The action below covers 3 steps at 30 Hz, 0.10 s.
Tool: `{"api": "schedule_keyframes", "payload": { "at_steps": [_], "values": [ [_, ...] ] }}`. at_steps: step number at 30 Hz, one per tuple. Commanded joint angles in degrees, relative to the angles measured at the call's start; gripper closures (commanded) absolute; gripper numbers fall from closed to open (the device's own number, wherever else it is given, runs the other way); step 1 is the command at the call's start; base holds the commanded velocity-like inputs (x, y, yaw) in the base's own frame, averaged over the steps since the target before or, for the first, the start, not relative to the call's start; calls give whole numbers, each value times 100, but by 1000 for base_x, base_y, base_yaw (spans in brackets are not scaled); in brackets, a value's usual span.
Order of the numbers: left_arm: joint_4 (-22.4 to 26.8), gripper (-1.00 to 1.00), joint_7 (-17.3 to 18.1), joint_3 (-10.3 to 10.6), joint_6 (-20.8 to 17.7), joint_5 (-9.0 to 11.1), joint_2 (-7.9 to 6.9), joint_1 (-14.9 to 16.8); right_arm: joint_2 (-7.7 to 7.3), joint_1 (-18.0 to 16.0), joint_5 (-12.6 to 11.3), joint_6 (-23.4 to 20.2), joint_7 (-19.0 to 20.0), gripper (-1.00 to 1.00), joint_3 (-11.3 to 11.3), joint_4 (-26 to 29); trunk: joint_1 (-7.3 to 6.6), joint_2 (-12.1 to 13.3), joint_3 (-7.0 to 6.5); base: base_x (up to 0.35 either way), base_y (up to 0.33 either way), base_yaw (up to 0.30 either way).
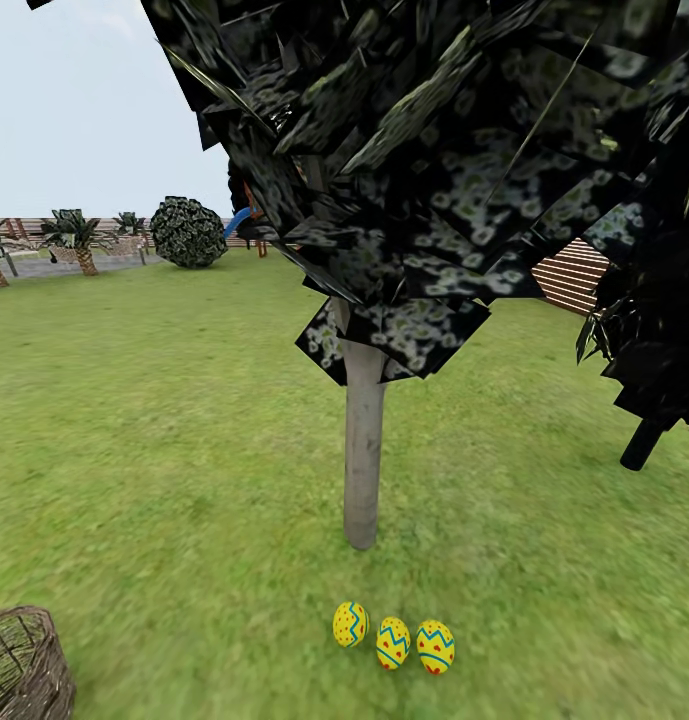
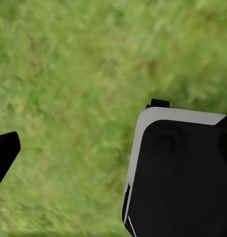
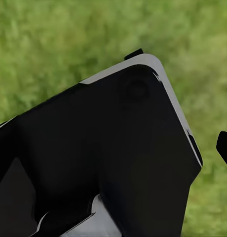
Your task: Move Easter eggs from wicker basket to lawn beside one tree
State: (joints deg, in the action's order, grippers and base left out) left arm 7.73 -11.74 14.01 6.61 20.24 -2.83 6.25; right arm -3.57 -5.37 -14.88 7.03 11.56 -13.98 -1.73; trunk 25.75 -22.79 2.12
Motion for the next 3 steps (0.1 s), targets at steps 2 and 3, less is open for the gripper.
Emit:
{"api": "schedule_keyframes", "payload": {
  "at_steps": [2,3],
  "values": [
    [0,-100,-21,50,15,50,-4,4,-3,-8,-59,26,40,-100,-7,-18,3,-13,13,0,0,0],
    [0,-100,-21,50,15,48,-2,5,-3,-8,-59,26,40,-100,-6,-16,3,-13,13,0,0,0]
  ]
}}
